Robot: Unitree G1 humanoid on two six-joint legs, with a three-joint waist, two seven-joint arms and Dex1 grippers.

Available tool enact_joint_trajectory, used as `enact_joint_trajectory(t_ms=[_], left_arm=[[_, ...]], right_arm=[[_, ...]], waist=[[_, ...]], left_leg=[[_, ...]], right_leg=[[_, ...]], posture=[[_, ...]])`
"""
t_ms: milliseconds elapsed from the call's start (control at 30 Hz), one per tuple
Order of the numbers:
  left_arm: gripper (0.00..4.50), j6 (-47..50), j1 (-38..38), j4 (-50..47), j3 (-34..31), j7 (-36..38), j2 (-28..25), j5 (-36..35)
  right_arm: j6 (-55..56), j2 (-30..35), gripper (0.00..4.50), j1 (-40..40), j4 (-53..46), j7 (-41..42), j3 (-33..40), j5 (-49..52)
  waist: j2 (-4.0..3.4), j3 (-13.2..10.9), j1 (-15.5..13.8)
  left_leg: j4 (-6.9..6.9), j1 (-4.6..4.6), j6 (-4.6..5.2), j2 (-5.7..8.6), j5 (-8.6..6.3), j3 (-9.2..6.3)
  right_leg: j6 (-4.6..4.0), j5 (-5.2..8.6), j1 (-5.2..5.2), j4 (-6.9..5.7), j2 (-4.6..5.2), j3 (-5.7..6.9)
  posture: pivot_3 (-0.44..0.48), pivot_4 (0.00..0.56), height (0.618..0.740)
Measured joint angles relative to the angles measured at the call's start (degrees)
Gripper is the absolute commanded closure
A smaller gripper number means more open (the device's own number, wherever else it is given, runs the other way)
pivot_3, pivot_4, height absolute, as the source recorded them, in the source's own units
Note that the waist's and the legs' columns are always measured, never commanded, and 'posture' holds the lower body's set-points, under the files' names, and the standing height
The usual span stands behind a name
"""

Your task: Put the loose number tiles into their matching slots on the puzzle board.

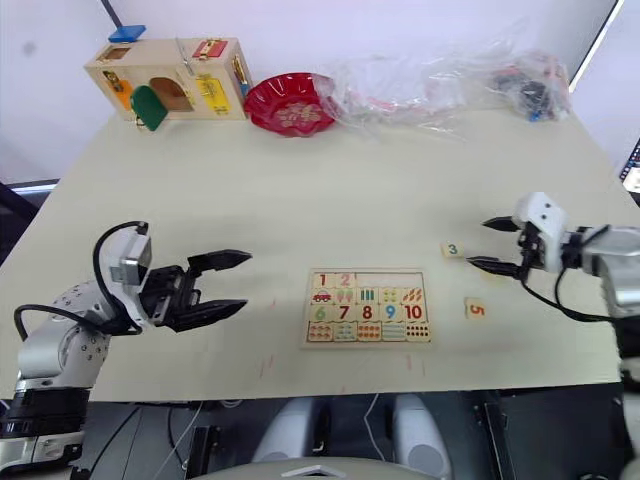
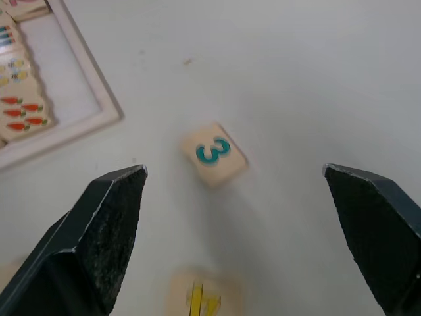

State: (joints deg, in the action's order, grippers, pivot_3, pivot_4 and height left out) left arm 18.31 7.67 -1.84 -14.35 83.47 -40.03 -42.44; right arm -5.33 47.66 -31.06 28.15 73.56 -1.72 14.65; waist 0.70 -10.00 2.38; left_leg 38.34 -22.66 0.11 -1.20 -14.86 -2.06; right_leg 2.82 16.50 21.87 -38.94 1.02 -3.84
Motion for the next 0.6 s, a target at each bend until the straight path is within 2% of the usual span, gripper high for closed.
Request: enact_joint_trajectory(t_ms=[100,267,600], left_arm=[[0.05,-0.03,-0.45,0.02,-1.63,-1.01,0.35,-0.84],[0.05,-0.17,-2.23,0.13,-3.43,-2.50,0.86,-0.81],[0.05,-1.23,-5.73,0.06,-4.21,-4.15,1.07,-0.46]], right_arm=[[4.37,-3.34,0.00,-6.28,9.70,1.90,-2.60,-3.48],[8.73,-5.28,0.00,-10.70,19.19,3.81,-4.13,-6.88],[12.99,-7.44,0.00,-14.57,27.05,5.93,-4.40,-10.21]], waist=[[-0.01,-0.01,-0.10],[-0.03,-0.02,-0.09],[-0.05,-0.03,0.11]], left_leg=[[-0.03,-0.07,0.00,0.02,0.00,-0.11],[-0.03,-0.07,0.00,0.04,-0.01,-0.17],[-0.02,0.01,0.00,0.02,0.00,-0.15]], right_leg=[[0.00,0.00,0.03,0.03,0.07,0.05],[0.00,0.00,0.05,0.03,0.12,0.05],[-0.02,-0.02,0.04,-0.05,0.10,0.02]], posture=[[0.000,0.150,0.740],[0.000,0.150,0.740],[0.000,0.150,0.740]])
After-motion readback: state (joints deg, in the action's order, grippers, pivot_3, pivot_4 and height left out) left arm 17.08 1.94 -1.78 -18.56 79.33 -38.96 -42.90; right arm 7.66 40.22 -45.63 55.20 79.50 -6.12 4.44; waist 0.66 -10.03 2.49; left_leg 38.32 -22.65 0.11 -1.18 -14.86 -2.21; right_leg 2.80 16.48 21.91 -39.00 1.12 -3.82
